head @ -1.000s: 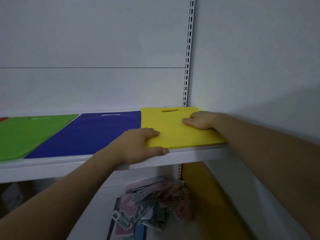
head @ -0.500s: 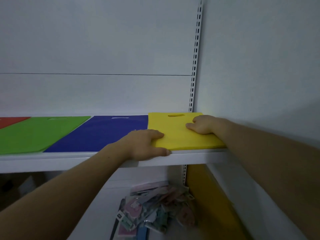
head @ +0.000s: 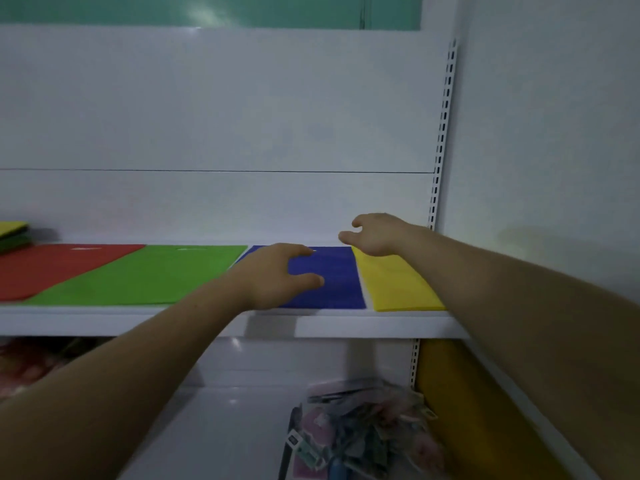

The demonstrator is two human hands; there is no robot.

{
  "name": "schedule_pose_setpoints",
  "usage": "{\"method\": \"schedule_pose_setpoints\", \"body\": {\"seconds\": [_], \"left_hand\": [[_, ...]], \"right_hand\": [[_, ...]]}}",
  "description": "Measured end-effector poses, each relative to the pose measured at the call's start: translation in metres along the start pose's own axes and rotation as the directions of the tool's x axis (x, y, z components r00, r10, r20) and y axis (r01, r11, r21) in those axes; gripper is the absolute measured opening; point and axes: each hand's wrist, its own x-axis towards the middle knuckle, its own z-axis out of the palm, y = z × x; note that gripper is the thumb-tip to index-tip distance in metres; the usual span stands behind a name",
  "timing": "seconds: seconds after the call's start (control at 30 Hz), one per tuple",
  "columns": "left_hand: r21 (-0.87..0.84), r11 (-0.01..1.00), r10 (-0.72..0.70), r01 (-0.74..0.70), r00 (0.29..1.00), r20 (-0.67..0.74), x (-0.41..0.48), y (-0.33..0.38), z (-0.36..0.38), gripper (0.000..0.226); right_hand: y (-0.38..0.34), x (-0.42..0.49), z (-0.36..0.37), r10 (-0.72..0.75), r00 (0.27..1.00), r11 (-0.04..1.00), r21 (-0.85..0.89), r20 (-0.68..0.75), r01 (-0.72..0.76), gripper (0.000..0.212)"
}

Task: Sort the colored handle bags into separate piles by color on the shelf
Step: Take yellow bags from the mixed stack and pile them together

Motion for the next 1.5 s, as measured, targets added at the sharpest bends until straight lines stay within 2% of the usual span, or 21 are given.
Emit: {"method": "schedule_pose_setpoints", "body": {"seconds": [0.17, 0.37, 0.73, 1.1, 1.5], "left_hand": [[0.05, 0.997, -0.057, 0.06, 0.996, -0.063, -0.043, -0.06, -0.053, 0.059], [0.094, 0.985, -0.134, 0.146, 0.983, -0.126, -0.102, -0.145, -0.12, 0.061], [0.12, 0.924, -0.323, 0.363, 0.91, -0.261, -0.201, -0.28, -0.212, 0.061], [0.118, 0.827, -0.484, 0.55, 0.802, -0.35, -0.221, -0.408, -0.261, 0.061], [0.117, 0.774, -0.538, 0.622, 0.744, -0.396, -0.186, -0.538, -0.319, 0.061]], "right_hand": [[-0.099, 0.007, 0.004, -0.091, 0.995, 0.992, 0.085, -0.029, 0.093, 0.067], [-0.22, 0.013, 0.01, -0.219, 0.974, 0.97, 0.093, -0.052, 0.223, 0.068], [-0.427, 0.033, 0.036, -0.433, 0.899, 0.884, 0.161, -0.07, 0.439, 0.067], [-0.572, 0.106, 0.082, -0.554, 0.831, 0.806, 0.216, -0.054, 0.551, 0.066], [-0.682, 0.213, 0.118, -0.584, 0.812, 0.789, 0.224, -0.02, 0.573, 0.067]]}}
